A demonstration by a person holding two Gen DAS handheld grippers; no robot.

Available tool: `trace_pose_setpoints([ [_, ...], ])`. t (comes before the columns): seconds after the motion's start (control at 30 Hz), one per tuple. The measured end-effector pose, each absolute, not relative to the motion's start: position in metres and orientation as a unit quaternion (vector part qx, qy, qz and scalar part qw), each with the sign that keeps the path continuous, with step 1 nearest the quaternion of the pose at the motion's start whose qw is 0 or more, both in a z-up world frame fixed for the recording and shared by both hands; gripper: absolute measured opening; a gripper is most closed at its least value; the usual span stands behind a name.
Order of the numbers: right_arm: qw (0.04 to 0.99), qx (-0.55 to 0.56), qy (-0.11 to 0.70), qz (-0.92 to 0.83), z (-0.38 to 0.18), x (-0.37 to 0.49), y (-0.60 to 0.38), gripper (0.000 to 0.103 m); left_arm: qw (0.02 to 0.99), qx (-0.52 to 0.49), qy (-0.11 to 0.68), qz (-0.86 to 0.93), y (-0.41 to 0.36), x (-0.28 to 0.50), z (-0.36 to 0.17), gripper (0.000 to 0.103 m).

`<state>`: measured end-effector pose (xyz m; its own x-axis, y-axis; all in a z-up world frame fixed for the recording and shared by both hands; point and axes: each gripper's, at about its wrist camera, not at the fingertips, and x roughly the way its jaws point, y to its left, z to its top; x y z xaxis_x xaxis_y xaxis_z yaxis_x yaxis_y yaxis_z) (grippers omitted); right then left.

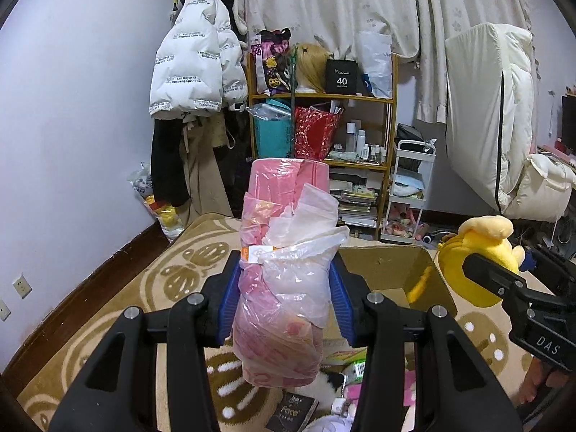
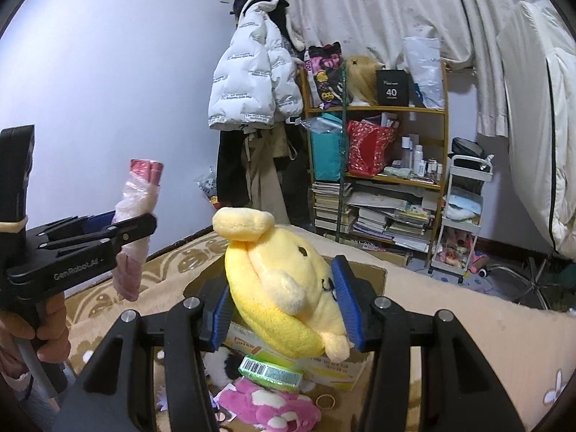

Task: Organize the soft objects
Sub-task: 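Lift both items and drop them into the cardboard box, opening both tools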

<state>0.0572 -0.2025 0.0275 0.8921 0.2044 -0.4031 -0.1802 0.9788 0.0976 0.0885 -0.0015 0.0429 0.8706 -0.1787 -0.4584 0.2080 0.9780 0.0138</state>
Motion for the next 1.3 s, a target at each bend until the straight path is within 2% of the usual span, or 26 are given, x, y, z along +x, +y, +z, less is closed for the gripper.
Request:
trace_pose_setpoints([
  [0.33, 0.967, 0.019, 0.233, 0.104, 0.009, 0.089, -0.206, 0.054, 0.960, 0.035, 0.255, -0.107, -0.019, 0.116, 0.025, 0.044],
  [0.8, 0.957, 0.052, 0.263, 0.107, -0.028, 0.125, -0.226, 0.055, 0.933, 0.018, 0.331, -0.137, -0.041, 0.150, -0.010, 0.045],
  [1.1, 0.957, 0.070, 0.265, 0.100, -0.032, 0.127, -0.237, 0.056, 0.918, 0.007, 0.374, -0.130, -0.039, 0.167, -0.028, 0.046],
  [1.3, 0.952, 0.074, 0.278, 0.103, -0.037, 0.129, -0.238, 0.058, 0.917, 0.002, 0.381, -0.115, -0.036, 0.169, -0.033, 0.065],
])
